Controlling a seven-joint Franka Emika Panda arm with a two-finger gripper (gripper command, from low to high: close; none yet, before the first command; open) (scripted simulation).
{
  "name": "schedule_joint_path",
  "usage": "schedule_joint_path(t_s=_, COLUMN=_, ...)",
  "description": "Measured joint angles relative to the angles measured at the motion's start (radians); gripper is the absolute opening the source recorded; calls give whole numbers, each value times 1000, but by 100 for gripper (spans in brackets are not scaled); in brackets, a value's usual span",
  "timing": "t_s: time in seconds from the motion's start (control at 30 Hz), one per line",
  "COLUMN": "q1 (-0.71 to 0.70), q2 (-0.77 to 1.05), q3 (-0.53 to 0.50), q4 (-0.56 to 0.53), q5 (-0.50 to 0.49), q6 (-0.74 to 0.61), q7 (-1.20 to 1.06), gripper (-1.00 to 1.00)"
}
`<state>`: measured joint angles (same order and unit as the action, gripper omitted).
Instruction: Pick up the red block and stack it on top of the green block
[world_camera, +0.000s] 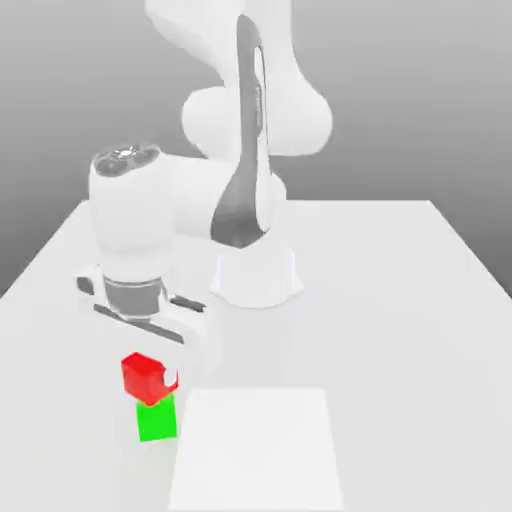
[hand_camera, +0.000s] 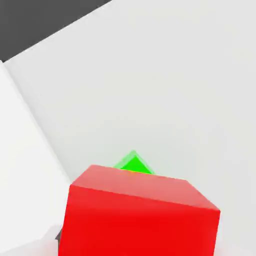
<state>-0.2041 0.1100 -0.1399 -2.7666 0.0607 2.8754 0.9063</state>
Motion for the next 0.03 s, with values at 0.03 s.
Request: schedule_joint_path(t_s=0.03, q1=0, q2=0, q3=0, q4=0, q5=0, q6=0, q7=0, gripper=100)
